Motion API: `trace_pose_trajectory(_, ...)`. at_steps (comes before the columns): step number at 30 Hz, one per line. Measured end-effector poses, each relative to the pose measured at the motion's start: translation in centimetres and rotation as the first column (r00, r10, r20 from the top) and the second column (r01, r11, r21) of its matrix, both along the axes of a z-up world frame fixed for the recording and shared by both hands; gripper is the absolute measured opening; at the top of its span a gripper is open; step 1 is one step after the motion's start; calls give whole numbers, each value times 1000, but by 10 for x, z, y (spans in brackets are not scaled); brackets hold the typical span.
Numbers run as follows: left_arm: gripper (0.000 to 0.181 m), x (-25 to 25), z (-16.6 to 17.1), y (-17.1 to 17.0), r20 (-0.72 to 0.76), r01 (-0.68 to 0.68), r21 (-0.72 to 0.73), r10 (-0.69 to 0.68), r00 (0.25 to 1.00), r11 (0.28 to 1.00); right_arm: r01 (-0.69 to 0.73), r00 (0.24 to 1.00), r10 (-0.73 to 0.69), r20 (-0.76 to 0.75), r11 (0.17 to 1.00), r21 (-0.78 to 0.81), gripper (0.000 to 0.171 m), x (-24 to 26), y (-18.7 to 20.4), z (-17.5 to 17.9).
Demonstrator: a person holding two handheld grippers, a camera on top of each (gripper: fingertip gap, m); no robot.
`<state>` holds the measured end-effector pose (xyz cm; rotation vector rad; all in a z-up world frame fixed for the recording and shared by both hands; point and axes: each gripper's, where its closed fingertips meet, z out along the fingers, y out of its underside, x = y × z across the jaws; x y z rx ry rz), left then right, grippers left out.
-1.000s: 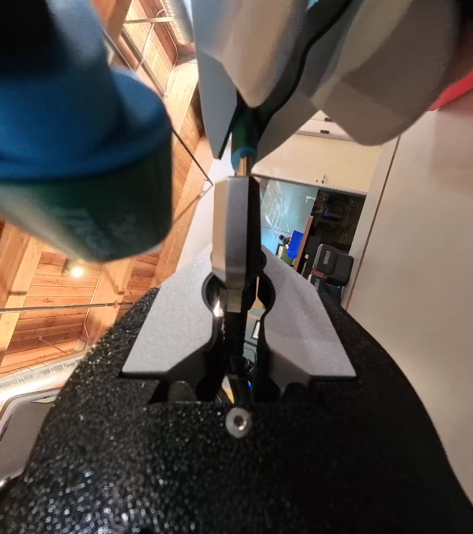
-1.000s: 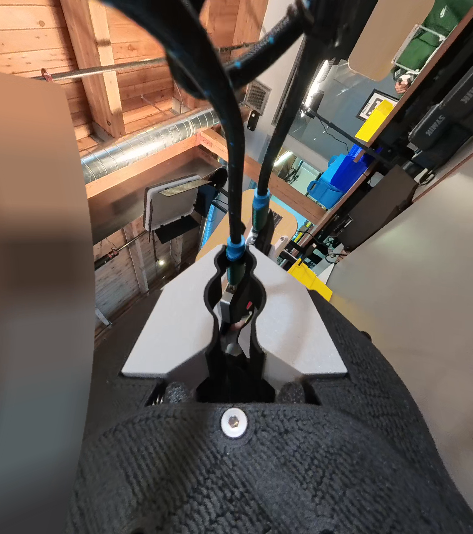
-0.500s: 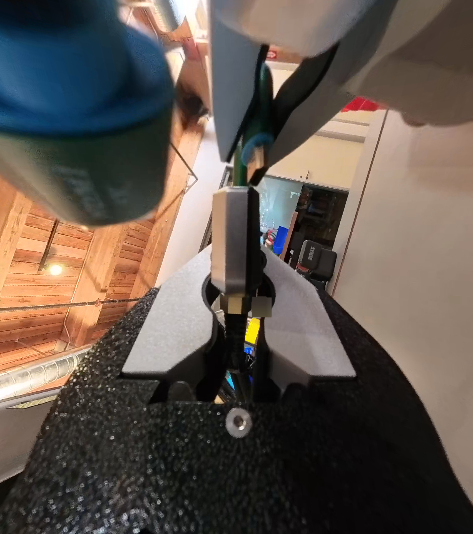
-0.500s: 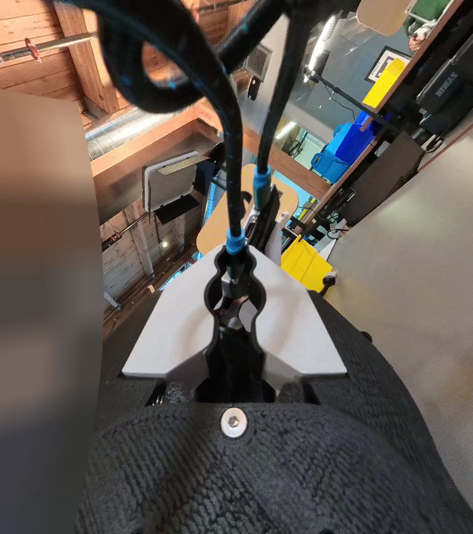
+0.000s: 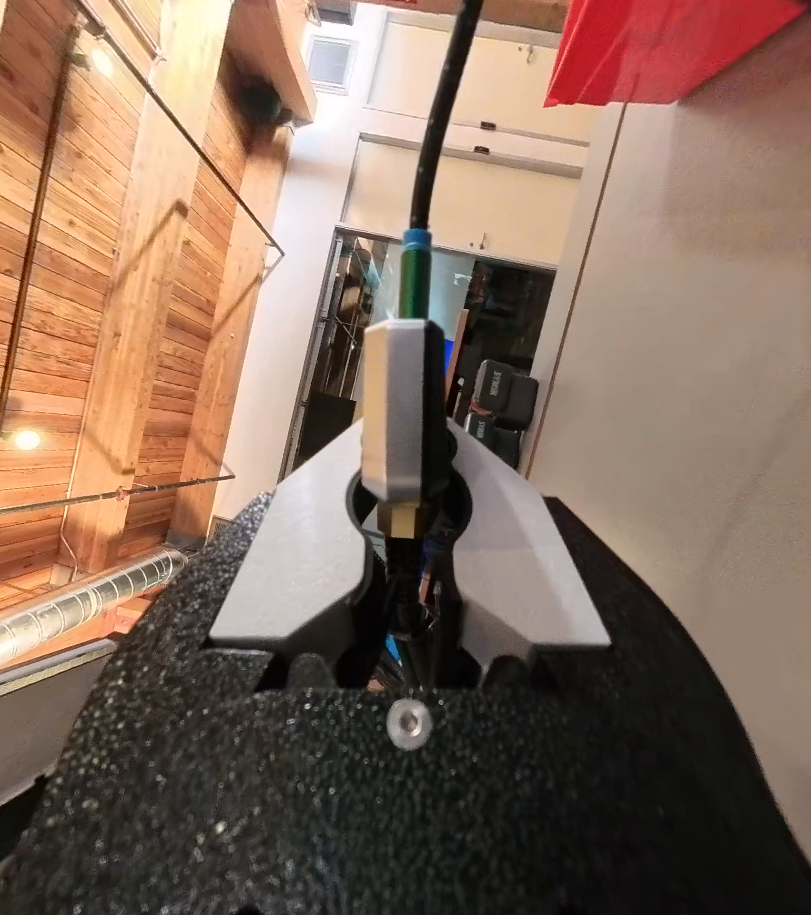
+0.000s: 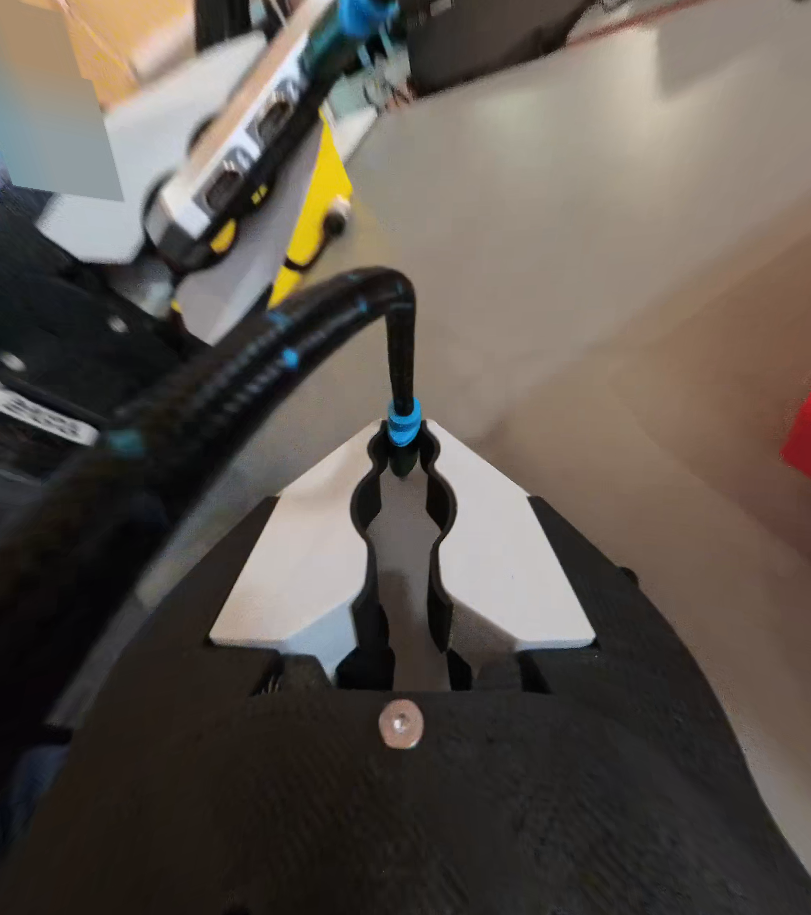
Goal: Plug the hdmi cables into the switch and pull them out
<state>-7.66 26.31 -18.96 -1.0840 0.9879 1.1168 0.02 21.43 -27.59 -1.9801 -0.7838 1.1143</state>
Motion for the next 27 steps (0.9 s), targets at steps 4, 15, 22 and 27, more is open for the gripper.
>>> trace_pose_trajectory(4,19,2,-7,2,-11,6,-30,-6,1000,1000,-57,984,27,176,985,166,11,10,3,-11)
trace_pose_trajectory(15,19,8,-18,4,-46,23,-72,-26,999,997,-147,879,80,469,983,108,19,39,-1,-31)
trace_pose_trajectory(22,20,10,-21,4,-54,19,-83,-24,998,996,-136,866,120,485,991,-2,13,48,-6,-32)
trace_pose_trajectory(27,19,8,-15,3,-35,-25,-61,23,999,998,-43,992,29,123,992,118,10,25,5,29)
